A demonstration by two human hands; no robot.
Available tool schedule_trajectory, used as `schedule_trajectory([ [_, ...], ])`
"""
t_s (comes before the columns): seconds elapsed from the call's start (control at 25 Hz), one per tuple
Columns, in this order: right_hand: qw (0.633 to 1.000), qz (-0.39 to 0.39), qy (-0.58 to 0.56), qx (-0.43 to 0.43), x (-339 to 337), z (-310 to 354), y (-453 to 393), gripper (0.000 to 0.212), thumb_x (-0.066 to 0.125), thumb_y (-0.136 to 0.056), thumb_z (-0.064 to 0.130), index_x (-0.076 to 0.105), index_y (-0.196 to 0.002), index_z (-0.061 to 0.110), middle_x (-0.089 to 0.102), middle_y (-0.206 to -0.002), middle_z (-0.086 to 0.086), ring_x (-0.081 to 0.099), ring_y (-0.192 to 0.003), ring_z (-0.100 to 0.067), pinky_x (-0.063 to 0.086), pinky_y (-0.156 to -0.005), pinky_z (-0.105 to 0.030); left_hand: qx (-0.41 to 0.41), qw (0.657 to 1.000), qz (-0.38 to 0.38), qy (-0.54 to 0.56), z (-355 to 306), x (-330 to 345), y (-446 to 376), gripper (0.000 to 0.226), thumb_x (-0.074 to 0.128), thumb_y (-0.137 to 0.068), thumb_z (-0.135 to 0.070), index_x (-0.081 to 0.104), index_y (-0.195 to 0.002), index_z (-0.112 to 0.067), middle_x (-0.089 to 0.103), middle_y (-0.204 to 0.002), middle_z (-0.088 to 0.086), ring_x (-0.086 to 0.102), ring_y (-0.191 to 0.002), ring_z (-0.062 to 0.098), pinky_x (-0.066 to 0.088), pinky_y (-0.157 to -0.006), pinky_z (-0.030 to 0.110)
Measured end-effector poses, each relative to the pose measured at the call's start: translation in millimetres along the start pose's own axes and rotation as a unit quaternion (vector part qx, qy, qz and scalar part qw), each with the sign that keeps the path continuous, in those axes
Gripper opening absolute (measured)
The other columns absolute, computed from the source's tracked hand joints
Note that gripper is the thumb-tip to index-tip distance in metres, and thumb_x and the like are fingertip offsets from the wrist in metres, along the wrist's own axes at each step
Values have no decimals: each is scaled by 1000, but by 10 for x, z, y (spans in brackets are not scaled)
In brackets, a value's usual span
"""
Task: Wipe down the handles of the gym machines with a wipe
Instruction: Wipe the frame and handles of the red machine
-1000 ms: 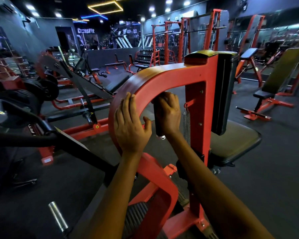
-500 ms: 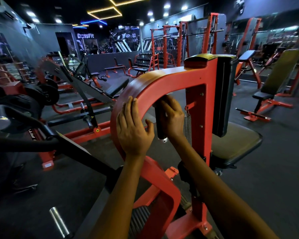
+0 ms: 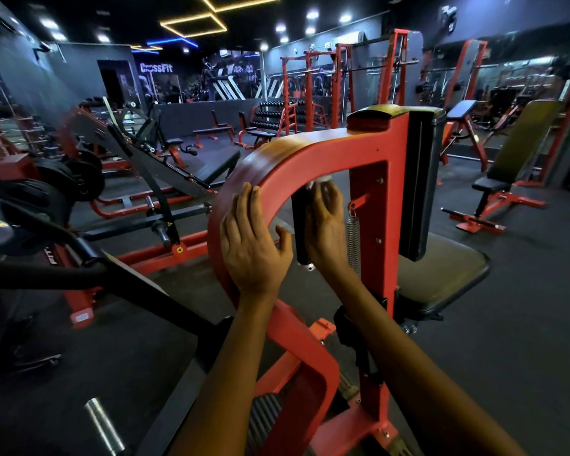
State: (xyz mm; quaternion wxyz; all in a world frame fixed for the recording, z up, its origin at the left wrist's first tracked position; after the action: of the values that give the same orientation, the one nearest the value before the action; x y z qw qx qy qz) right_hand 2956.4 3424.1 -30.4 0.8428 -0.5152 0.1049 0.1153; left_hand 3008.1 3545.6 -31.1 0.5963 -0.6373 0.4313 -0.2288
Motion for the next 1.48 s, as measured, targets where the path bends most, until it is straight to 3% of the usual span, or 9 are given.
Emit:
schedule_trajectory([
  [0.12, 998, 57, -4, 24, 46, 3, 90, 55, 41, -94, 4, 22, -145, 2, 21, -151, -22, 30, -136, -36, 42, -94, -41, 4, 1000, -10, 7, -8, -1, 3, 82, 73, -68, -25, 35, -138, -8, 51, -139, 13, 41, -124, 25, 32, -103, 36],
  [0.32, 997, -48, 15, -63, -80, 40, -5, 39, 57, -76, -7, 64, -114, -2, 64, -113, -23, 67, -87, -38, 56, -59, -42, 9, 1000, -11, -4, -9, -15, -11, 81, 74, -68, -26, 37, -137, -7, 52, -137, 13, 42, -123, 26, 32, -102, 36],
  [0.56, 993, -43, 27, -107, -151, 105, -138, 28, 52, -84, 21, 66, -101, 4, 61, -92, -14, 61, -70, -30, 50, -47, -42, 1, 1000, -10, 12, -26, -29, -16, 82, 76, -64, -22, 40, -136, -6, 53, -136, 13, 42, -123, 26, 33, -101, 36],
  [0.76, 993, 7, 0, -114, -57, -34, 53, 27, 62, -84, 7, 58, -110, 13, 55, -92, -14, 59, -72, -24, 49, -50, -38, 3, 1000, -10, 13, -22, -34, -25, 79, 73, -64, -22, 44, -135, -4, 52, -136, 14, 41, -124, 26, 33, -101, 36],
  [0.88, 994, -15, -58, -92, -105, -4, 63, 26, 66, -76, -8, 65, -99, 3, 57, -90, -15, 54, -79, -6, 49, -63, -23, 1, 1000, -7, 13, -25, -32, -7, 78, 72, -66, -23, 41, -136, -5, 52, -137, 13, 42, -124, 25, 33, -101, 36],
  [1.0, 994, -51, -41, -85, -134, 58, -203, 21, 66, -75, -6, 63, -95, 1, 58, -98, -15, 57, -81, -19, 49, -63, -30, -1, 1000, -10, 13, -23, -24, -18, 78, 73, -66, -23, 42, -136, -5, 52, -137, 13, 42, -124, 26, 34, -100, 37],
  [1.16, 992, 9, -7, -127, -7, -84, -25, 16, 63, -82, 1, 65, -98, 1, 58, -94, -13, 59, -76, -28, 49, -56, -43, 0, 1000, -13, 15, -16, -29, -29, 76, 71, -66, -22, 44, -135, -4, 53, -136, 13, 42, -124, 26, 33, -101, 36],
  [1.32, 992, 50, -4, -113, 7, -158, 232, 18, 62, -79, 2, 63, -96, 2, 58, -93, -16, 61, -75, -34, 49, -50, -43, 0, 1000, -5, 16, -17, -23, -17, 74, 69, -69, -24, 42, -136, -5, 52, -138, 12, 42, -125, 25, 33, -102, 36],
  [1.48, 993, -15, 17, -114, -65, 53, -82, 33, 60, -81, 0, 58, -115, 2, 58, -98, -16, 58, -83, -33, 50, -58, -40, -4, 1000, -7, 16, -7, -22, -20, 77, 73, -65, -21, 45, -135, -3, 52, -137, 13, 41, -125, 25, 32, -102, 36],
])
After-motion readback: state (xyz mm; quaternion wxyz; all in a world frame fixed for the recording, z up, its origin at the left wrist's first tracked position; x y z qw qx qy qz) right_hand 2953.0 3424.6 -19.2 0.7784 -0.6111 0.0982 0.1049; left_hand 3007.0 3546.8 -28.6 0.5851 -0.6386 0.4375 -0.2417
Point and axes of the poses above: each hand's wrist, its own y-axis away from the middle knuckle, its own x-axis out of the palm, z = x × y, the point moved 4 cm from there along -y, towards the middle knuckle
